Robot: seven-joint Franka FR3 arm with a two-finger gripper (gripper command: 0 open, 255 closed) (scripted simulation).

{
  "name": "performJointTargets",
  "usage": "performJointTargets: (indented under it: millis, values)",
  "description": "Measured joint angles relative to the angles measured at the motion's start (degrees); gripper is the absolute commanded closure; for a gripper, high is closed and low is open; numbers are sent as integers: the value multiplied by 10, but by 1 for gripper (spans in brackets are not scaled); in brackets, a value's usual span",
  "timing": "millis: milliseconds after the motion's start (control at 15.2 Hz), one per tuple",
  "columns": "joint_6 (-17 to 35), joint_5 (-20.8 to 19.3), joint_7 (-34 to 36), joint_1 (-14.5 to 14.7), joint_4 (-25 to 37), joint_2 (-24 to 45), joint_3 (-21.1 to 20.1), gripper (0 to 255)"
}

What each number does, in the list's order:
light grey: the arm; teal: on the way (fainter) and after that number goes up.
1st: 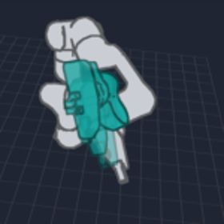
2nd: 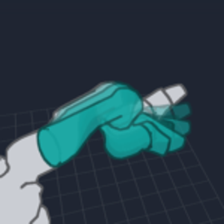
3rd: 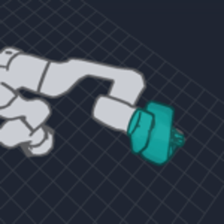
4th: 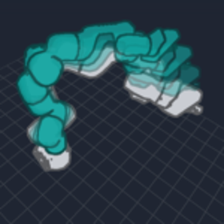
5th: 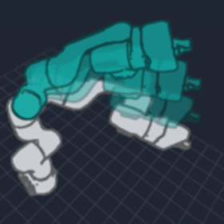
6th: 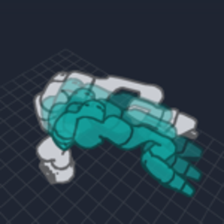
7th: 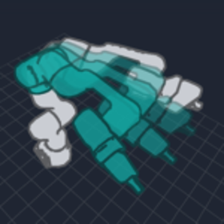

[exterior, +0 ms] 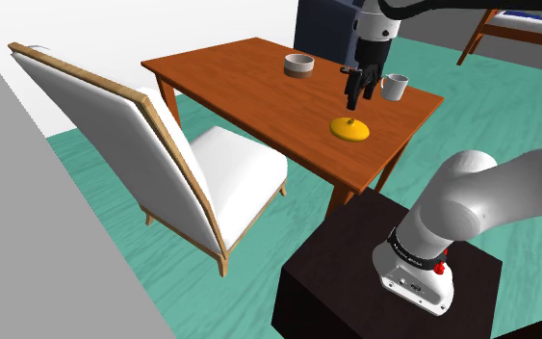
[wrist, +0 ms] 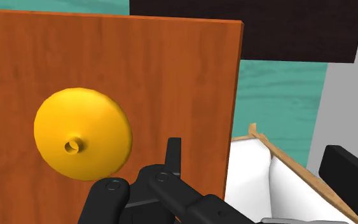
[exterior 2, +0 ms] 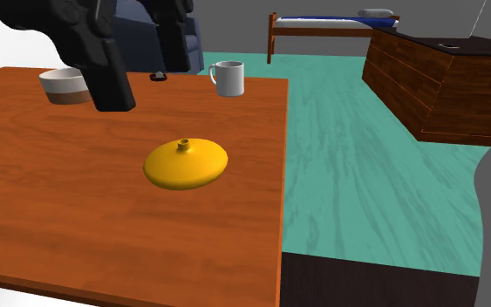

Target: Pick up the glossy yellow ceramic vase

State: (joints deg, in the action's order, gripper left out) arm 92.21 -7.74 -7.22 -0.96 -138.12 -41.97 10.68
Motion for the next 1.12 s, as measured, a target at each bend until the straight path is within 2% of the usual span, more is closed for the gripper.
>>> performJointTargets:
  millis: [330, 594, 858, 1122]
  values:
    - [82, -31, -65, -17, -14, 43, 69, 0]
    - [146, -40, -112, -21, -10, 92, 121, 0]
    - [216, -30, -168, -16, 10, 165, 178, 0]
    - [271, -3, -238, -10, 37, 235, 236, 0]
